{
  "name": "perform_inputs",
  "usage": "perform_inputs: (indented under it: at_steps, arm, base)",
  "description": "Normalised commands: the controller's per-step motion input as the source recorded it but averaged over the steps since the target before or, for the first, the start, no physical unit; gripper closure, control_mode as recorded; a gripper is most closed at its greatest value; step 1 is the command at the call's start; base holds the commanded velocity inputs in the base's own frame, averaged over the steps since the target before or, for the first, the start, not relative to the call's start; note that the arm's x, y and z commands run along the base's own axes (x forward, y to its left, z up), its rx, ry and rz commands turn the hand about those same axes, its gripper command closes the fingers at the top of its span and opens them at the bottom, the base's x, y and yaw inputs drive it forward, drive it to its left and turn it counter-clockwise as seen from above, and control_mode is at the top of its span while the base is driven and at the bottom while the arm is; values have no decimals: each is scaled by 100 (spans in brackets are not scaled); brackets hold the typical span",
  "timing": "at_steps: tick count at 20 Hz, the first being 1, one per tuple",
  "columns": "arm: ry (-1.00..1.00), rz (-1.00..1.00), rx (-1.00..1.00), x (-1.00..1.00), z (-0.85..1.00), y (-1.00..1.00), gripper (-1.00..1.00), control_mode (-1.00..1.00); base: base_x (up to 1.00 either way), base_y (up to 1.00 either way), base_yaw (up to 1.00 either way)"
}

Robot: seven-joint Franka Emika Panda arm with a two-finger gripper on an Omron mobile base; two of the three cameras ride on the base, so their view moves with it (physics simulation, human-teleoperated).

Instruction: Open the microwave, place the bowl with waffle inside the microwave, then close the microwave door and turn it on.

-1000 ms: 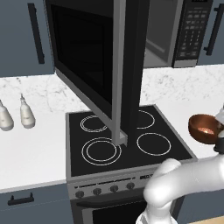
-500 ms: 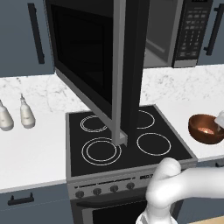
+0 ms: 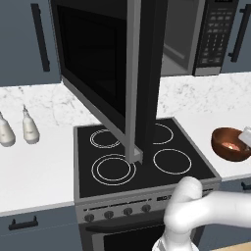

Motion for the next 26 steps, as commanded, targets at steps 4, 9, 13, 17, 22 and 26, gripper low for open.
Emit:
perform_inputs:
  at_steps: [4, 9, 13, 17, 22, 26]
  arm:
    - [0, 0, 0, 1, -10, 7, 100, -100]
    - [-19, -1, -3, -37, 18, 22, 100, -100]
    - [-22, 3, 0, -58, 56, 62, 100, -100]
    - [-17, 5, 0, -49, 65, 63, 100, -100]
    - [-9, 7, 0, -45, 70, 68, 100, -100]
    - [-4, 6, 0, -42, 79, 83, 100, -100]
  base:
    - [0, 0, 0]
    - [0, 0, 0]
    - [0, 0, 0]
    - [0, 0, 0]
    - [0, 0, 0]
    - [0, 0, 0]
